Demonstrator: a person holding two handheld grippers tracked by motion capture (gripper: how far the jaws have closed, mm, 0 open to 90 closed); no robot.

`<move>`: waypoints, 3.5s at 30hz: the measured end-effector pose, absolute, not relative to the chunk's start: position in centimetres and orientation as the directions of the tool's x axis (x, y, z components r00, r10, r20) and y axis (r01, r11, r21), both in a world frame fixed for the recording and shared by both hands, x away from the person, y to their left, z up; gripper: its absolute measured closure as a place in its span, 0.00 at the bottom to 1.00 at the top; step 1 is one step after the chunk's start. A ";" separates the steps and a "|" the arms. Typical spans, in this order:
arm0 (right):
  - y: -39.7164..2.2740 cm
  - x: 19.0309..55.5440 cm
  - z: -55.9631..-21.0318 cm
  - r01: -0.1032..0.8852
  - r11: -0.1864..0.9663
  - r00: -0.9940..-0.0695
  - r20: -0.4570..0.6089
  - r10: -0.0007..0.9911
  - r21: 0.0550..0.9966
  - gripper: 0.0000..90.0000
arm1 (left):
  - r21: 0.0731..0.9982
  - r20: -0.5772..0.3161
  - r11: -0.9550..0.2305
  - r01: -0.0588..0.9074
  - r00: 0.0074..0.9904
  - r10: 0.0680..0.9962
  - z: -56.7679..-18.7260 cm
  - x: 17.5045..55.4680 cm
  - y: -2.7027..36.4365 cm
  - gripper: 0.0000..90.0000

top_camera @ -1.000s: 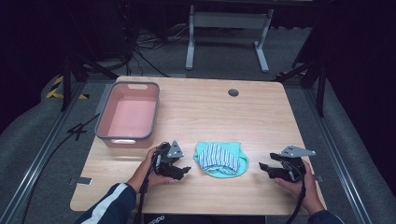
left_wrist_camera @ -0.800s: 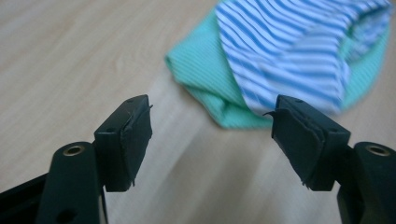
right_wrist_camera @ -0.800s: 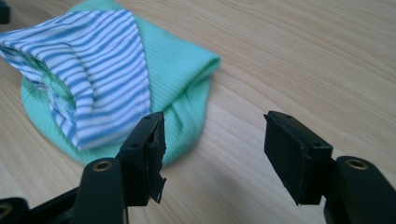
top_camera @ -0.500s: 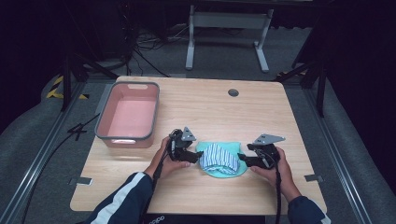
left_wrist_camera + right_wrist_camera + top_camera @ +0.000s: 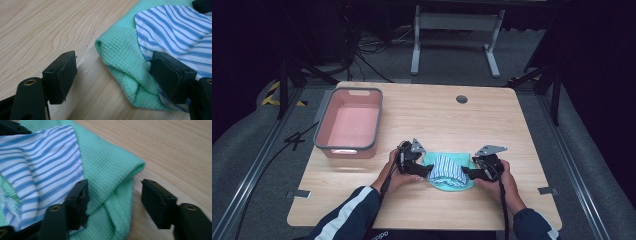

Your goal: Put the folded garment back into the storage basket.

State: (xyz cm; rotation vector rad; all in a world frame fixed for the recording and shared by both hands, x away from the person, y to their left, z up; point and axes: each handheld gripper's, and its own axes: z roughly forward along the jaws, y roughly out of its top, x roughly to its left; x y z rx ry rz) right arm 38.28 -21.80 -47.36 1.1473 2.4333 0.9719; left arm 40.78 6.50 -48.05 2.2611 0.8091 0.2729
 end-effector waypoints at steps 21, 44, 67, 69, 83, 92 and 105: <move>-21.7 37.6 -46.5 0.590 0.458 -0.663 0.075 0.745 0.664 0.92 | 0.646 -0.065 -0.622 0.442 0.844 0.533 -46.8 40.1 5.2 0.90; -20.7 38.3 -40.7 0.524 0.439 -0.675 0.041 0.736 0.730 0.93 | 0.661 0.010 -0.643 0.388 0.852 0.524 -41.0 41.5 6.2 0.91; -12.6 41.6 -34.6 0.406 0.493 -0.754 -0.022 0.656 0.770 0.93 | 0.700 0.099 -0.594 0.396 0.770 0.630 -34.6 42.4 14.5 0.91; -12.1 41.7 -34.4 0.401 0.494 -0.759 -0.023 0.651 0.772 0.93 | 0.699 0.115 -0.597 0.393 0.763 0.636 -34.2 42.3 15.1 0.91; -5.6 43.5 -31.8 0.332 0.493 -0.825 -0.006 0.564 0.804 0.93 | 0.728 0.128 -0.518 0.449 0.653 0.746 -32.0 41.4 21.3 0.91; -1.6 44.4 -30.8 0.287 0.505 -0.863 -0.009 0.506 0.814 0.93 | 0.717 0.149 -0.488 0.497 0.574 0.805 -30.5 40.9 25.3 0.91; 5.4 45.5 -31.0 0.248 0.525 -0.901 -0.005 0.433 0.814 0.93 | 0.701 0.168 -0.437 0.563 0.465 0.869 -29.9 41.2 30.6 0.91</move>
